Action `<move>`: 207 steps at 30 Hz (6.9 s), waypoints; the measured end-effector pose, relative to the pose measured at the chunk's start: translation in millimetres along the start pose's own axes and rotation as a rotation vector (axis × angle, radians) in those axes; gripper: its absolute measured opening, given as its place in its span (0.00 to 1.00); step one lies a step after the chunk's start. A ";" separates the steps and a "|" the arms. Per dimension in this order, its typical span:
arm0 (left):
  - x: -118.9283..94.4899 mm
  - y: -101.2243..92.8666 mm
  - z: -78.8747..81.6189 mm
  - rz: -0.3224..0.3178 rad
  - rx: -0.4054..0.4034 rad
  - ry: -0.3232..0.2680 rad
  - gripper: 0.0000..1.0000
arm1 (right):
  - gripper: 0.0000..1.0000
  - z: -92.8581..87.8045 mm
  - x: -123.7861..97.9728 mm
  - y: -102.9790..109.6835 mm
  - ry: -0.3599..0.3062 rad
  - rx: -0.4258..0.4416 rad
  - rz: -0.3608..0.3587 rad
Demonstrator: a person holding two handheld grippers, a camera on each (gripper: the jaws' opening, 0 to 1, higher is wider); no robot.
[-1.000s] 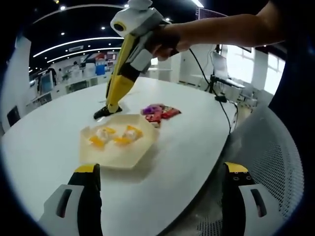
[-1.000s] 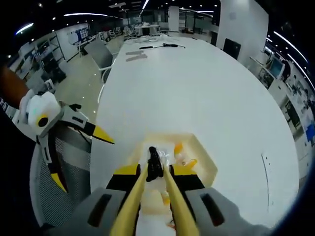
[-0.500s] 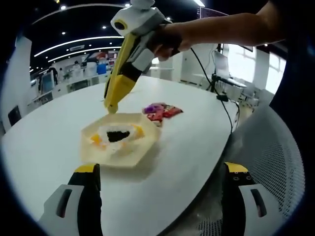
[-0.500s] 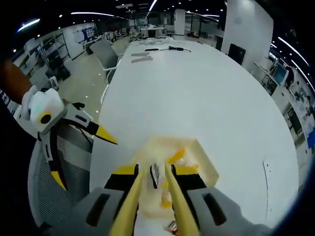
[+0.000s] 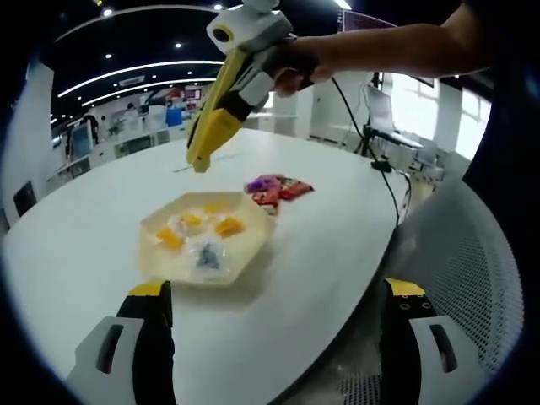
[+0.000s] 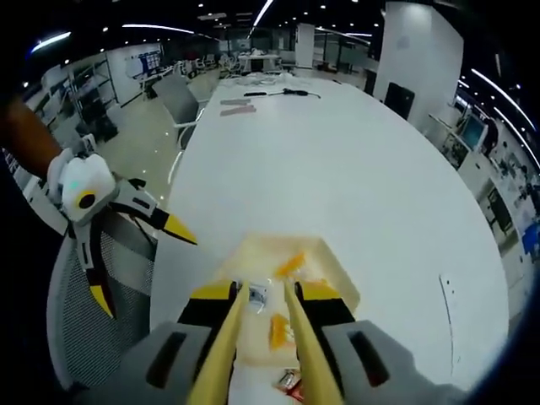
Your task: Place the target food into the container with the food tongs after gripping and lifting it, then release it inside without dropping or visibly crushing the food.
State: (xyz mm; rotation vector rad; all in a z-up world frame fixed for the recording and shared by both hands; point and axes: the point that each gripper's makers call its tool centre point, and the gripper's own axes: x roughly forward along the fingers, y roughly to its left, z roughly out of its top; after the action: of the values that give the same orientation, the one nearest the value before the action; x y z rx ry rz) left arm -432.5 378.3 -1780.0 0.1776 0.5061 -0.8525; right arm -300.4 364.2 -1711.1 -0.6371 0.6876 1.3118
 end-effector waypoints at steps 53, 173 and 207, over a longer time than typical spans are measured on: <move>0.1 1.1 2.1 0.000 0.007 -0.017 0.99 | 0.28 -112.1 -71.7 -23.9 -0.068 0.117 -0.176; 1.6 2.0 -2.2 0.004 0.014 0.006 0.99 | 0.20 -159.6 -23.5 -35.9 0.107 0.307 -0.190; 1.7 0.8 -0.6 -0.005 0.004 -0.005 0.99 | 0.20 -105.0 -22.7 -28.0 0.040 0.180 -0.161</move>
State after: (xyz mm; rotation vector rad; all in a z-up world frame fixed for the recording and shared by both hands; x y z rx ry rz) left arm -431.2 377.9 -1781.3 0.1779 0.5001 -0.8589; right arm -285.1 266.3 -1760.9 -0.5619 0.7619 1.0778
